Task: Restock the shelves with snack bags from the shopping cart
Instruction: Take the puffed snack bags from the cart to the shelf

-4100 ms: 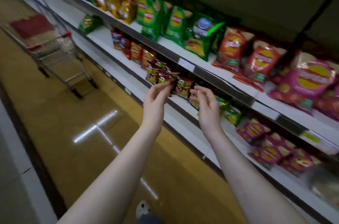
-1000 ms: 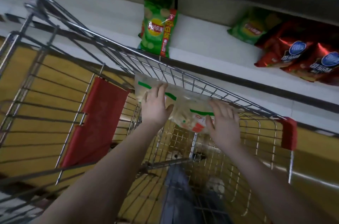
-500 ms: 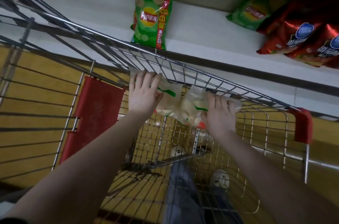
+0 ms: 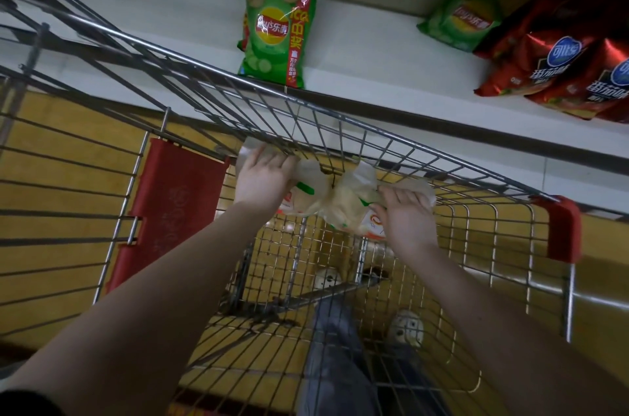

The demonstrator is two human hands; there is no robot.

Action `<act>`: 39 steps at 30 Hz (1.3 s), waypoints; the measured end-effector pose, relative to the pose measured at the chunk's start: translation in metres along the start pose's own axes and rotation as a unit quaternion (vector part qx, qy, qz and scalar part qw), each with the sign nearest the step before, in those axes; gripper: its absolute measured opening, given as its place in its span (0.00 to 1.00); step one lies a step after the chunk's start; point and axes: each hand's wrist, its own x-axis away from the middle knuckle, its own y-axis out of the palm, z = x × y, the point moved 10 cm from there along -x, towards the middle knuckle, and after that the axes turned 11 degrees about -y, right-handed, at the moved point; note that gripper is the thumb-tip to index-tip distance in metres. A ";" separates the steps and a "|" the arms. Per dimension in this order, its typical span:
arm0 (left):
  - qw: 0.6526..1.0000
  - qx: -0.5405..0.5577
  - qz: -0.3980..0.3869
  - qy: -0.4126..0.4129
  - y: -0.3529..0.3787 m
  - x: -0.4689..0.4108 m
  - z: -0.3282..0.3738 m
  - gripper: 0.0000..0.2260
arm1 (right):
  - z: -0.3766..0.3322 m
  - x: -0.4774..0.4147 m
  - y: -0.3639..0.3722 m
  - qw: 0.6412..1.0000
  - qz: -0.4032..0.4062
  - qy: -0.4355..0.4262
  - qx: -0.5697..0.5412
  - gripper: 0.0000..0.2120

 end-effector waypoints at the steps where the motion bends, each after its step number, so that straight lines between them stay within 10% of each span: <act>1: 1.000 0.001 -0.007 -0.002 0.004 0.001 -0.001 0.21 | 0.001 0.000 0.002 1.000 -0.007 0.009 -0.005 0.14; 10: 0.993 0.107 -0.023 -0.034 0.002 0.020 -0.003 0.13 | 0.003 0.006 -0.017 0.997 0.041 0.054 -0.035 0.08; 24: 0.981 0.161 0.103 -0.032 -0.176 0.088 0.060 0.11 | -0.015 0.067 -0.211 0.991 0.113 0.005 -0.069 0.26; 39: 0.966 0.194 0.140 0.099 -0.307 0.214 0.344 0.21 | 0.164 0.319 -0.370 0.939 0.315 0.110 -0.083 0.26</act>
